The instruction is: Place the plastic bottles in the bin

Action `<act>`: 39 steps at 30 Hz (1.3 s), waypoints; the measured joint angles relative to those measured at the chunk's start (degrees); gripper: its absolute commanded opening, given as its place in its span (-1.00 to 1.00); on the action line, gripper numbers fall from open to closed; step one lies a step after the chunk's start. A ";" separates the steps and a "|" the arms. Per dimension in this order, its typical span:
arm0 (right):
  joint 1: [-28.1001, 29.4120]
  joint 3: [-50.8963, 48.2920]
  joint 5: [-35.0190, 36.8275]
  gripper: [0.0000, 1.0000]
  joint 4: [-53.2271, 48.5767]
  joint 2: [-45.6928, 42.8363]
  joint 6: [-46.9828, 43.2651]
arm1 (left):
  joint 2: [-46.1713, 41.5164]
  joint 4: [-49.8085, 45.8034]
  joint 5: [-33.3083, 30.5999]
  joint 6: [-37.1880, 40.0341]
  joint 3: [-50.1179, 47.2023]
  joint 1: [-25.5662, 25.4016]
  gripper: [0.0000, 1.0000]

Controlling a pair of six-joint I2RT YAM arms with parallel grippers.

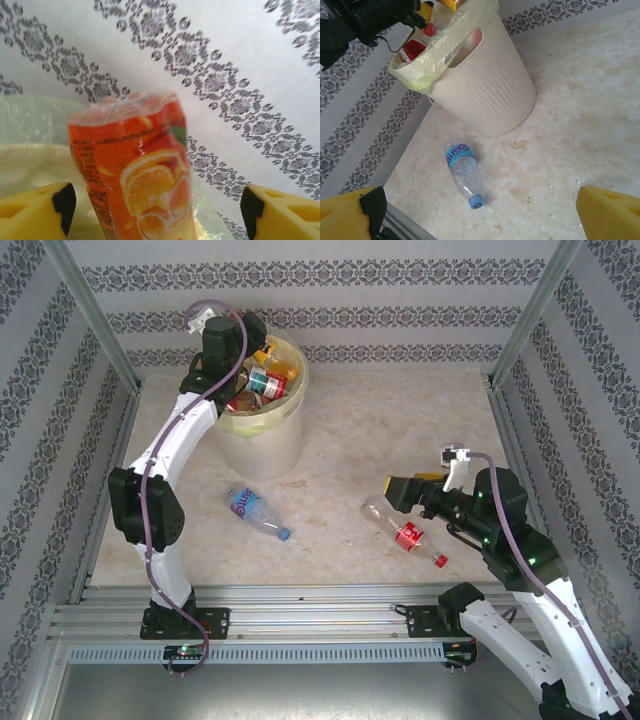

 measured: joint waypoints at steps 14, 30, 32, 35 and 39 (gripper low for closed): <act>0.00 -1.25 -0.04 0.96 -0.22 -0.57 0.92 | -17.79 -14.01 3.34 13.35 -2.10 0.00 1.00; 0.02 -5.29 -1.22 0.96 -1.46 0.07 1.09 | -47.63 -41.59 7.41 12.50 -30.53 0.00 1.00; 0.02 -5.35 -1.22 0.96 -1.44 0.44 1.09 | -49.68 -44.37 7.52 11.54 -32.68 0.00 1.00; 0.13 -5.40 -1.22 0.96 -1.46 1.11 1.09 | -51.71 -46.95 8.46 9.81 -36.17 0.00 1.00; 0.50 -6.47 -1.20 0.96 -1.25 1.51 1.29 | -54.05 -47.19 10.91 6.49 -43.50 0.00 1.00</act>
